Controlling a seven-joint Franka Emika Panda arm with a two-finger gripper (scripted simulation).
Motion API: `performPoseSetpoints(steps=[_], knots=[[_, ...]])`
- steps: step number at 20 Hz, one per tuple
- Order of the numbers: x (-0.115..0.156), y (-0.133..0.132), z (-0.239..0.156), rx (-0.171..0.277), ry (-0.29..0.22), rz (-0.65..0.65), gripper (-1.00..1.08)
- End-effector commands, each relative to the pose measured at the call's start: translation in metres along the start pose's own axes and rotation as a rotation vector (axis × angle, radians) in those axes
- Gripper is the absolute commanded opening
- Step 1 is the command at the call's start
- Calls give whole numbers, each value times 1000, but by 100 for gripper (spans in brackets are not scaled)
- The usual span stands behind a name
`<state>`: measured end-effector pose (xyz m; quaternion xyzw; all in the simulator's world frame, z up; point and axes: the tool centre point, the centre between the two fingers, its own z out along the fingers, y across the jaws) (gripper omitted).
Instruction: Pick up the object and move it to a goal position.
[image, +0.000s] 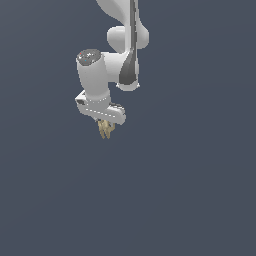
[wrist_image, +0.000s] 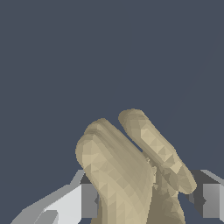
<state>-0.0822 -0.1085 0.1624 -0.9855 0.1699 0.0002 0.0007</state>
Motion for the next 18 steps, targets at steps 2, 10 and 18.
performPoseSetpoints(steps=[2,10,18], knots=[[-20,13,-14,0,0,0,-100],[-48,32,-37,0,0,0,-100],[-58,39,-45,0,0,-1,-100]])
